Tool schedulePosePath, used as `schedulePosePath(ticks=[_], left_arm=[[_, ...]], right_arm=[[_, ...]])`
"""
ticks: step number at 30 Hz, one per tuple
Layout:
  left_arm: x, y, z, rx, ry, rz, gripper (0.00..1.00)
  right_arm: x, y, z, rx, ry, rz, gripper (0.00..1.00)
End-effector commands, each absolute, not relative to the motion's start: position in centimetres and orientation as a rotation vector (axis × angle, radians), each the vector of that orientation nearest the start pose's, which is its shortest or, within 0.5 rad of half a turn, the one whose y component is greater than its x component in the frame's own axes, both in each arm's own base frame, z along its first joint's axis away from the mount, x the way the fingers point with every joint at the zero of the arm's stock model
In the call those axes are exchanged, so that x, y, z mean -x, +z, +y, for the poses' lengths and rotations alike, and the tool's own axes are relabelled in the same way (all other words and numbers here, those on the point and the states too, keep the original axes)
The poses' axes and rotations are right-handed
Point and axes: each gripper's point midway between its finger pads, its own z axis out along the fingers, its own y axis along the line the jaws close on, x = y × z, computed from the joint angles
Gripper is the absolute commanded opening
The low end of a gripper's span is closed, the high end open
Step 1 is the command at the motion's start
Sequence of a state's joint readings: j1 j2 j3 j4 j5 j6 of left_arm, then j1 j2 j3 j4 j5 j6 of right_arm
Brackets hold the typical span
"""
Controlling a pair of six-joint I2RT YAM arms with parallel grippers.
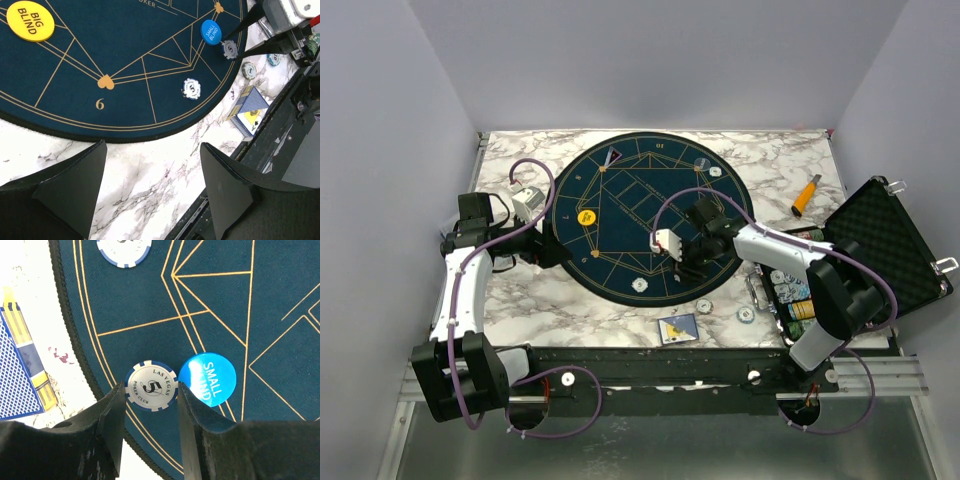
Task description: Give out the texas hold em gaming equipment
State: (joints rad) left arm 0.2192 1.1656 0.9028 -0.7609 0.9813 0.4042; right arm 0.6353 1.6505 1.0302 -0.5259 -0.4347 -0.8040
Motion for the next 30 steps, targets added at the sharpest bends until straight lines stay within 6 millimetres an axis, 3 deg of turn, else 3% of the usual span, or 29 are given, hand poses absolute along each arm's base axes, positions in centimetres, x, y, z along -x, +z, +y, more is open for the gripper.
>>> schedulePosePath(ticks=[1, 8, 10, 14, 20, 30], left_arm=[[-25.5, 17.7, -8.6, -0.542, -0.960, 2.115, 0.78], [-25.4, 17.8, -8.5, -0.543, -0.945, 2.116, 0.78], [-25.4, 17.8, -8.5, -0.542, -0.945, 2.115, 0.78], [-25.4, 17.9, -8.6, -0.539, -0.955, 2.116, 0.78], [-25.6, 17.8, -8.6, -0.532, -0.971, 2.119, 0.78], [-25.5, 17.9, -8.5, -0.533, -0.958, 2.120, 0.78]], right_arm=[[-25.0, 4.8, 24.7, 1.829, 0.557, 1.914, 0.36], [-24.2, 3.6, 25.6, 1.874, 0.593, 1.920, 0.43], [-24.1, 3.5, 25.7, 1.883, 0.591, 1.924, 0.59], [-24.3, 4.9, 26.6, 1.852, 0.623, 1.891, 0.75], [-24.7, 6.5, 29.2, 1.819, 0.642, 1.833, 0.75], [-25.2, 5.4, 33.9, 1.833, 0.581, 1.752, 0.71]])
